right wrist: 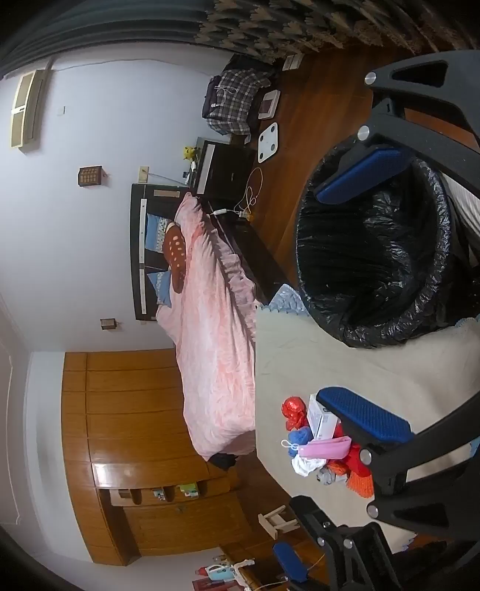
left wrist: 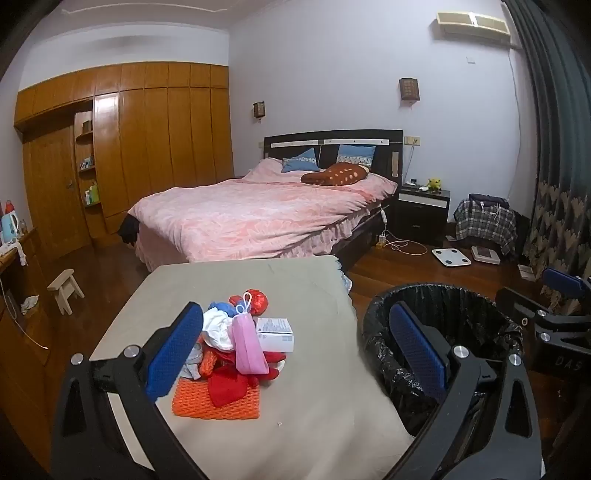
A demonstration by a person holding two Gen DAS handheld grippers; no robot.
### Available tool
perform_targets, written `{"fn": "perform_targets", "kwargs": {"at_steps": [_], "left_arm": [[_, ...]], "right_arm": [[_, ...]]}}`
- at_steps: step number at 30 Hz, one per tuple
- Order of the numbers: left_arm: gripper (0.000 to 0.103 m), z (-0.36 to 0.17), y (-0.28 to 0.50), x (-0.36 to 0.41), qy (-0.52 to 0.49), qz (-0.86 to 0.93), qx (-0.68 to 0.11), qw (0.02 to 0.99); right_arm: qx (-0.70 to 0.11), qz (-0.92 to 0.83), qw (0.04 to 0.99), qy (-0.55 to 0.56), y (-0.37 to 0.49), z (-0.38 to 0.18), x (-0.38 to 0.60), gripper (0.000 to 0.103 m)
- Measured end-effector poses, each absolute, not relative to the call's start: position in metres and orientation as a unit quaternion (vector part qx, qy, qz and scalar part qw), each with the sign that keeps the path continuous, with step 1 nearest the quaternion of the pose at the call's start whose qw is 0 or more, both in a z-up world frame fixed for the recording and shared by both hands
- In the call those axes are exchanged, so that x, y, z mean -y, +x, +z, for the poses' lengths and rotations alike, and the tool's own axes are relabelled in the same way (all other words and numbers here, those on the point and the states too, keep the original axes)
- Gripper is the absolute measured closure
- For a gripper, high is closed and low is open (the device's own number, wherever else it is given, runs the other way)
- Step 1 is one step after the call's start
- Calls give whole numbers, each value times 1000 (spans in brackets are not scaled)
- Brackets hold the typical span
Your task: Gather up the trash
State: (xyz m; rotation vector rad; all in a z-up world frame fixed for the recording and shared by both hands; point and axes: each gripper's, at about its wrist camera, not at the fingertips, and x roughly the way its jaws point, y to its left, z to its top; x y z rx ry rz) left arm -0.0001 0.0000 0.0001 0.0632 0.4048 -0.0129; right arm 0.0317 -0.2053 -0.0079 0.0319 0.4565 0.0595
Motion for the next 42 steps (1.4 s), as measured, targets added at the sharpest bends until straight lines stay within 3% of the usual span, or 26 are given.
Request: {"fn": "perform_targets", "kwargs": {"at_steps": [42], "left_arm": [[5,-11,1,-1,35,-2,-207,978]], "right_arm": [[-226,24,974,21,33,-15,208,6]]}}
